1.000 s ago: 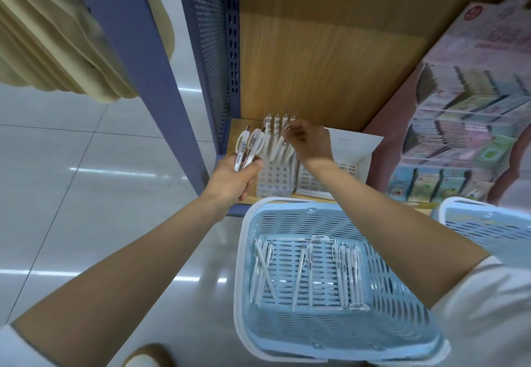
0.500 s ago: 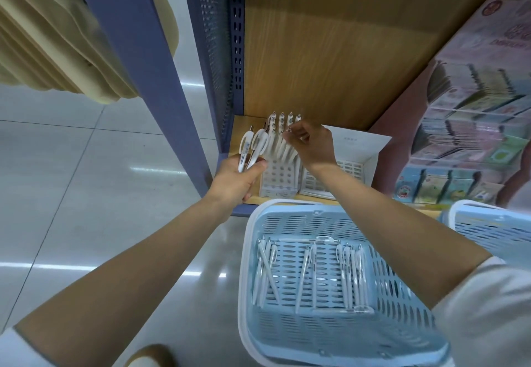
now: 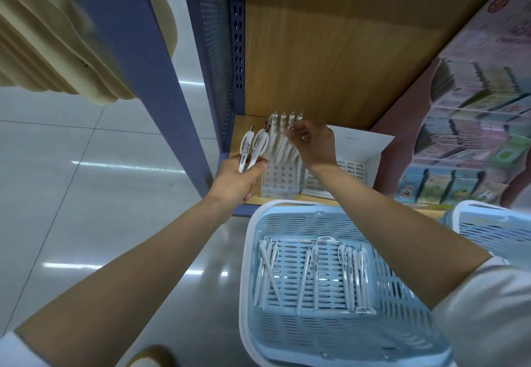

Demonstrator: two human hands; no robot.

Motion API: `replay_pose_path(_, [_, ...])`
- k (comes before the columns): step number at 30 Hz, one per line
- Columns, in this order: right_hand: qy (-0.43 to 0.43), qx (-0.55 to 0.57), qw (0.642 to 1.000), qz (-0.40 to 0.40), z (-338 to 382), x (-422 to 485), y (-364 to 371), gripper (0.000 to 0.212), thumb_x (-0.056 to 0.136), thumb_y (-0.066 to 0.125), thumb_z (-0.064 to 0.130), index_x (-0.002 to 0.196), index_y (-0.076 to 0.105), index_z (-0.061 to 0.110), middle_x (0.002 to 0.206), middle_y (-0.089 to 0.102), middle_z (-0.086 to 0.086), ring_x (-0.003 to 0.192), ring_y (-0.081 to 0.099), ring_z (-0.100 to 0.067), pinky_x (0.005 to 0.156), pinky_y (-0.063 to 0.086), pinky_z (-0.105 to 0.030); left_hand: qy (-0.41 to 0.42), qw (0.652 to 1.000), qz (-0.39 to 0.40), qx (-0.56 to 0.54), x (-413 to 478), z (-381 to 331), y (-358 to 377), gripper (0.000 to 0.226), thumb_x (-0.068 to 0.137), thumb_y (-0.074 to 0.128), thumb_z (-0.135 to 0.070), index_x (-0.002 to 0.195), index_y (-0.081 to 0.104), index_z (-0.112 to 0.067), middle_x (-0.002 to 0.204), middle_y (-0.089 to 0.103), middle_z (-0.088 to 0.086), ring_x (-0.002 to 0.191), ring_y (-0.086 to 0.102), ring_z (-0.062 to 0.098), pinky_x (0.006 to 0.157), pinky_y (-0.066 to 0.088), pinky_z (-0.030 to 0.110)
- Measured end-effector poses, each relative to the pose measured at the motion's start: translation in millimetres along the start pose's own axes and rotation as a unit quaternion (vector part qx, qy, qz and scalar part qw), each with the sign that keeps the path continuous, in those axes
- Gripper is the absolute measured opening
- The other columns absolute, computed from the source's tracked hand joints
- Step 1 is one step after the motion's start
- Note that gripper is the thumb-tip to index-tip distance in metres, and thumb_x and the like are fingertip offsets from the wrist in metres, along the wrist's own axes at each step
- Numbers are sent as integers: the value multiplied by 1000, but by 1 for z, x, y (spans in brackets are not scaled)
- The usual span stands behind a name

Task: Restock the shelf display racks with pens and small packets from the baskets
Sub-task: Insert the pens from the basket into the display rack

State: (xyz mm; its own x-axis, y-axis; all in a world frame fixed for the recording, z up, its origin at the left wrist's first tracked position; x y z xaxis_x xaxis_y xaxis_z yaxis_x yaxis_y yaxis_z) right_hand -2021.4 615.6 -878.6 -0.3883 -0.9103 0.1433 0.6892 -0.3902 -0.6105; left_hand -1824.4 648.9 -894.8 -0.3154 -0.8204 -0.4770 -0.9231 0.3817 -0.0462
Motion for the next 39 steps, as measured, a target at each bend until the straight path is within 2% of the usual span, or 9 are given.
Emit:
replay_pose_path(7, [12,-3,1000,11,-1,-1,0,14,84,71,23,90,71,10,81,64,3,77,57,-8,65,36,-2,-3,1000,-2,0,1,1,-1,13,97,57,-22,85,58,-16,64,39,7,44,31,13,34,28,16])
replay_pose_path(13, [0,-110,994,26,-13,2,11,15,81,72,36,84,73,21,86,61,1,102,49,-20,80,21,-19,-1,1000,-4,2,-1,1,-2,12,97,57,-23,94,61,-12,64,42,5,42,32,12,33,28,15])
replay_pose_path(18, [26,-150,987,40,-28,1,17,16,77,73,43,87,74,31,100,63,0,107,48,-22,76,17,-13,-9,1000,-4,-5,-1,4,-2,23,97,58,-23,106,63,-3,61,44,2,38,33,10,33,26,15])
replay_pose_path(23, [61,-175,981,53,-27,3,22,16,74,74,46,84,71,34,109,60,0,112,44,-22,73,16,-21,-11,1000,5,4,-3,3,0,37,96,58,-25,113,58,8,55,49,-2,37,34,10,33,25,16])
replay_pose_path(28, [41,-66,997,-8,-15,-6,2,11,80,70,38,77,63,29,90,62,3,91,54,-18,74,29,-21,0,1000,19,-2,-5,0,4,28,98,54,-26,112,62,-3,54,56,-5,37,35,9,34,27,16])
replay_pose_path(31, [117,151,976,106,-2,-19,7,25,94,56,34,87,69,14,80,66,3,74,59,-13,68,43,-21,8,1000,22,-1,-5,-2,7,17,99,54,-27,107,62,-14,58,61,-3,38,37,9,34,28,17])
replay_pose_path(34, [132,204,945,217,16,-31,19,31,91,61,38,89,68,8,76,70,-1,70,62,-14,65,47,-26,22,999,29,11,-6,-6,14,16,99,54,-28,107,61,-16,63,63,-2,38,38,9,34,28,17])
replay_pose_path(37, [146,242,937,205,16,-33,16,19,86,68,28,82,67,9,68,67,-1,62,58,-10,63,45,-21,21,999,30,8,-8,-10,19,20,99,53,-31,110,61,-18,70,66,0,37,39,8,35,30,17])
replay_pose_path(39, [161,305,920,189,14,-31,11,10,87,67,17,81,68,10,77,68,-6,65,60,-10,69,47,-24,16,1000,23,-6,-7,-10,18,20,99,53,-32,112,61,-19,75,68,2,37,40,8,35,30,17])
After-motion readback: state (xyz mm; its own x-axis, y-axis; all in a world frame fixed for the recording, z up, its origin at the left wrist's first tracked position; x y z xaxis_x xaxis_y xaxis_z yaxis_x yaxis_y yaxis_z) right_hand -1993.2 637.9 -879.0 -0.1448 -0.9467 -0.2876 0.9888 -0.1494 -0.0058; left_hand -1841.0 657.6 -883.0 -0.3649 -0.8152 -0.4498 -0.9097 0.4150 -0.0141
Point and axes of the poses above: each hand's wrist, its own x-axis towards the middle knuckle, its own y-axis out of the palm, z = x × y, the point moved 10 cm from there along x, towards the middle knuckle
